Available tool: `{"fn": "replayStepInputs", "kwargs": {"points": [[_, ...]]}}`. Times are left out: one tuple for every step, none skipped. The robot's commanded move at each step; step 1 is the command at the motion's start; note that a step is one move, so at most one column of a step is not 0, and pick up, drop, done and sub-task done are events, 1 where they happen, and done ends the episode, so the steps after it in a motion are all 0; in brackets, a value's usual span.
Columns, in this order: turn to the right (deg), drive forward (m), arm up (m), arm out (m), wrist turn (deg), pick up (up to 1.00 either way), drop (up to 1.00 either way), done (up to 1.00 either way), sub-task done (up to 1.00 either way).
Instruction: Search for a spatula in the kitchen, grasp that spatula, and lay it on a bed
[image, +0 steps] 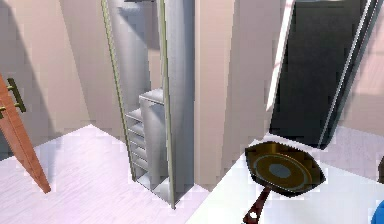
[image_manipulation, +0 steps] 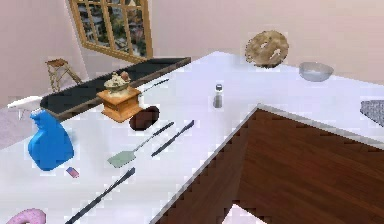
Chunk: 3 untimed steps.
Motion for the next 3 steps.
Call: {"fn": "replayStepInputs", "kwargs": {"points": [[0.0,0.0,0.5,0.0,0.0,0.0,0.0,0.0,0.0],[0.0,0.0,0.38,0.0,0.0,0.0,0.0,0.0,0.0],[0.0,0.0,0.0,0.3,0.0,0.0,0.0,0.0,0.0]]}}
